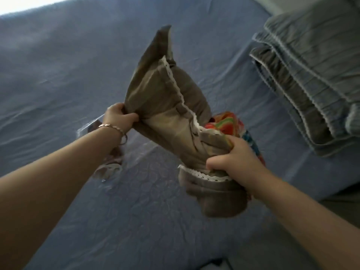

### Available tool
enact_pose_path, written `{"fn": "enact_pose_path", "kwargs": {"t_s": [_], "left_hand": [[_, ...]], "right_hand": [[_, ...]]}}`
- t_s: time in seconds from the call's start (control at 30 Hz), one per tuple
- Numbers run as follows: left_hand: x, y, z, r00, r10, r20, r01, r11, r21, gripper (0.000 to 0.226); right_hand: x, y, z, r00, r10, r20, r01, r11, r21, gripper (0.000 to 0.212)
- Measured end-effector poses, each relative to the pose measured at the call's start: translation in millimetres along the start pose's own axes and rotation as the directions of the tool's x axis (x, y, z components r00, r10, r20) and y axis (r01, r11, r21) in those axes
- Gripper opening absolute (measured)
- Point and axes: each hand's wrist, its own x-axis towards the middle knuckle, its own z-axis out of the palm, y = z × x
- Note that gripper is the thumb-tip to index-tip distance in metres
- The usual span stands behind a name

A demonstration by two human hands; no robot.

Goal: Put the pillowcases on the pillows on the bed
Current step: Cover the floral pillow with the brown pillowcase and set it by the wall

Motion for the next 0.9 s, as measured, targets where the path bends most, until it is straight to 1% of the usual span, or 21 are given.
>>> {"fn": "enact_pose_path", "kwargs": {"t_s": [0.07,0.13,0.17,0.23,0.27,0.3,0.33,0.37,0.4,0.43,0.47,0.5,0.53,0.57,0.6,0.63,0.67,0.77,0.8,0.83,0.9], "left_hand": [[-4,-13,-9,0.994,-0.103,0.035,0.106,0.987,-0.122,0.017],[-8,-34,-17,0.971,-0.232,0.054,0.238,0.936,-0.260,0.016],[-10,-50,-19,0.963,-0.264,0.061,0.270,0.930,-0.248,0.015],[-14,-83,-13,0.957,-0.280,0.070,0.289,0.942,-0.172,0.019],[-15,-100,-7,0.960,-0.272,0.065,0.278,0.955,-0.106,0.018],[-19,-115,1,0.966,-0.252,0.062,0.254,0.967,-0.018,0.013],[-21,-131,12,0.973,-0.221,0.072,0.214,0.973,0.085,0.008],[-24,-143,22,0.977,-0.187,0.101,0.163,0.965,0.205,0.008],[-28,-155,33,0.976,-0.149,0.157,0.093,0.942,0.321,0.011],[-33,-164,44,0.967,-0.113,0.226,0.012,0.914,0.406,0.013],[-36,-175,57,0.952,-0.085,0.295,-0.065,0.883,0.465,0.016],[-41,-181,69,0.928,-0.071,0.365,-0.135,0.851,0.508,0.019],[-46,-186,82,0.907,-0.053,0.417,-0.195,0.826,0.529,0.023],[-49,-192,96,0.896,-0.053,0.442,-0.214,0.819,0.533,0.026],[-53,-192,107,0.892,-0.047,0.449,-0.227,0.813,0.536,0.029],[-54,-191,117,0.896,-0.051,0.440,-0.223,0.807,0.547,0.032],[-55,-192,129,0.909,-0.047,0.414,-0.213,0.801,0.559,0.034],[-51,-184,152,0.935,0.017,0.353,-0.241,0.761,0.602,0.030],[-49,-182,156,0.945,0.051,0.324,-0.238,0.787,0.569,0.027],[-49,-179,157,0.958,0.079,0.275,-0.210,0.847,0.488,0.026],[-54,-168,150,0.984,0.116,0.138,-0.147,0.959,0.242,0.020]], "right_hand": [[-5,9,23,1.000,0.012,0.006,-0.011,0.987,-0.159,0.019],[-7,36,61,0.991,0.125,0.038,-0.109,0.950,-0.291,0.020],[-9,51,83,0.980,0.190,0.067,-0.156,0.926,-0.345,0.020],[-12,82,125,0.925,0.342,0.164,-0.235,0.857,-0.459,0.027],[-12,96,146,0.882,0.399,0.250,-0.209,0.807,-0.552,0.035],[-14,109,164,0.836,0.433,0.337,-0.132,0.755,-0.642,0.041],[-13,119,178,0.811,0.434,0.393,-0.047,0.717,-0.696,0.041],[-9,124,183,0.820,0.400,0.410,0.022,0.693,-0.720,0.036],[-3,127,180,0.868,0.321,0.379,0.063,0.686,-0.725,0.031],[6,130,172,0.934,0.207,0.292,0.075,0.683,-0.727,0.028],[22,135,160,0.979,0.069,0.190,0.094,0.679,-0.728,0.027],[36,141,143,0.994,-0.045,0.096,0.102,0.669,-0.736,0.028],[52,149,125,0.995,-0.092,0.034,0.085,0.639,-0.765,0.030],[69,159,108,0.997,-0.074,0.004,0.048,0.598,-0.800,0.034],[81,165,92,1.000,-0.009,-0.002,0.003,0.562,-0.827,0.038],[91,172,83,0.998,0.057,0.015,-0.016,0.515,-0.857,0.038],[102,180,77,0.996,0.083,0.043,-0.001,0.468,-0.884,0.037],[120,188,75,0.998,0.001,0.057,0.051,0.414,-0.909,0.038],[127,190,76,0.999,-0.021,0.041,0.046,0.412,-0.910,0.041],[131,191,78,0.999,-0.025,0.021,0.030,0.418,-0.908,0.045],[139,189,82,0.998,-0.026,-0.060,-0.040,0.483,-0.875,0.045]]}}
